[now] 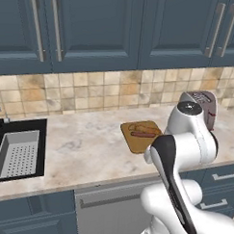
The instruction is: Retrieve the sausage and cheese from the fridge and place them on the cutting board on the counter.
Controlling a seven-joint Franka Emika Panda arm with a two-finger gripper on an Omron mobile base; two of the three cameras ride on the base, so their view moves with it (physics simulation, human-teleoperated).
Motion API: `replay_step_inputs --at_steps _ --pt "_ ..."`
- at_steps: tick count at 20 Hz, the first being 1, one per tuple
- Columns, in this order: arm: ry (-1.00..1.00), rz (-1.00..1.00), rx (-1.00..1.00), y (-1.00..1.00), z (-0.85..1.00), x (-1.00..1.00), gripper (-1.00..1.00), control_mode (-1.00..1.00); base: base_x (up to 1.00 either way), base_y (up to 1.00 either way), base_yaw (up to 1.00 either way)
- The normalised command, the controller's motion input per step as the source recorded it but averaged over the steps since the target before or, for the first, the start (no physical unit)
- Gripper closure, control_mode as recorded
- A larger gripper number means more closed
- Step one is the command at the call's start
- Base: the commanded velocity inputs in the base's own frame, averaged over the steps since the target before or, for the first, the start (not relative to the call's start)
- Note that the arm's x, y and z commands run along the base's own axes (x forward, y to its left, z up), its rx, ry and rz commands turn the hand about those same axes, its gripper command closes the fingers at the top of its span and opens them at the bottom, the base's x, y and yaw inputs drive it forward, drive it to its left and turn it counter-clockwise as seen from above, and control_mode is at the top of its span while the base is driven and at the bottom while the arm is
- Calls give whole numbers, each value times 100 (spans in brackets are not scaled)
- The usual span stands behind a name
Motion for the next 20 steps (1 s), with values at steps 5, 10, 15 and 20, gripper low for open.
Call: replay_step_inputs --at_steps 5,10,15,20 --pt "0 0 0 0 0 0 -100 -100 0 0 0" --pt "0 0 0 0 0 0 -100 -100 0 0 0" --pt "0 0 0 0 0 0 -100 -100 0 0 0" --pt "0 0 0 0 0 0 -100 -100 0 0 0"
